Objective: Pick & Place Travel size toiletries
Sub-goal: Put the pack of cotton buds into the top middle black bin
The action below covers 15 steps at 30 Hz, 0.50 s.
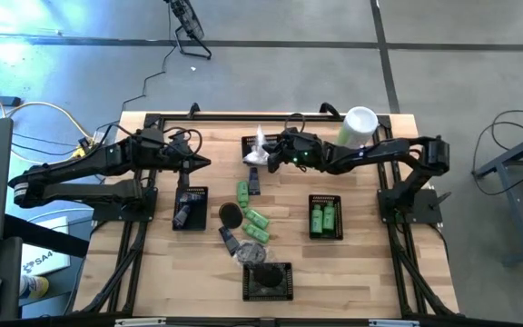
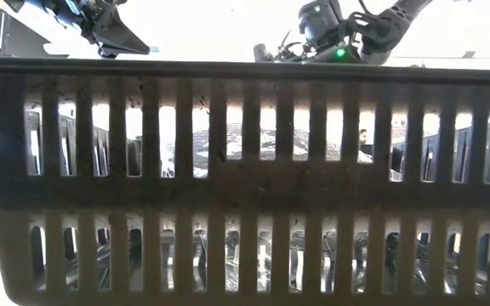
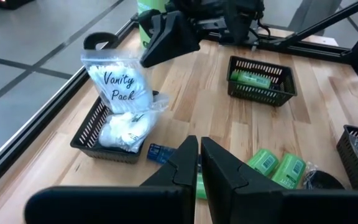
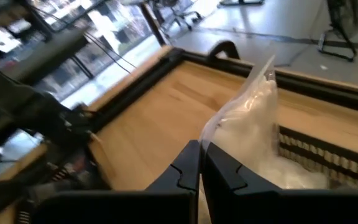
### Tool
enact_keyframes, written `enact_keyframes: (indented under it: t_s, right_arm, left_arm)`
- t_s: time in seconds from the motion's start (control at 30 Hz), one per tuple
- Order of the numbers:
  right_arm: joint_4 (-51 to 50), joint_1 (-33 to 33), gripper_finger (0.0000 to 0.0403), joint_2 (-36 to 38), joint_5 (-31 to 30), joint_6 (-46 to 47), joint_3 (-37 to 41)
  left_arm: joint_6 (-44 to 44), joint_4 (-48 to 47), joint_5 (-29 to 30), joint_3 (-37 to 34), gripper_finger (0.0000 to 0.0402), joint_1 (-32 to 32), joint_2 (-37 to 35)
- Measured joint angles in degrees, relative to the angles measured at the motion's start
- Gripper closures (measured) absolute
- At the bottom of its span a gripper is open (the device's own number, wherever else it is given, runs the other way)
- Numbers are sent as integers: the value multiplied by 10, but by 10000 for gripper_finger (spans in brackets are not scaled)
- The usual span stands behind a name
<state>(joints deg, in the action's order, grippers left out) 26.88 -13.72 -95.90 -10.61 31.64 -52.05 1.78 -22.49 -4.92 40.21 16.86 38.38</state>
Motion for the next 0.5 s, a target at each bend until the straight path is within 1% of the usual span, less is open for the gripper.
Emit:
enact_keyframes:
  t_s: [0.13, 0.3, 0.5]
  right_arm:
    - [-37, -3, 400, 0, -4, 1, 0]
    - [-72, -3, 400, 0, -28, 2, 0]
    - [-76, -3, 400, 0, -28, 2, 0]
  left_arm:
    - [0, 0, 2, 0, 385, 0, 0]
    - [0, 0, 1, 0, 385, 0, 0]
    - [0, 0, 1, 0, 385, 0, 0]
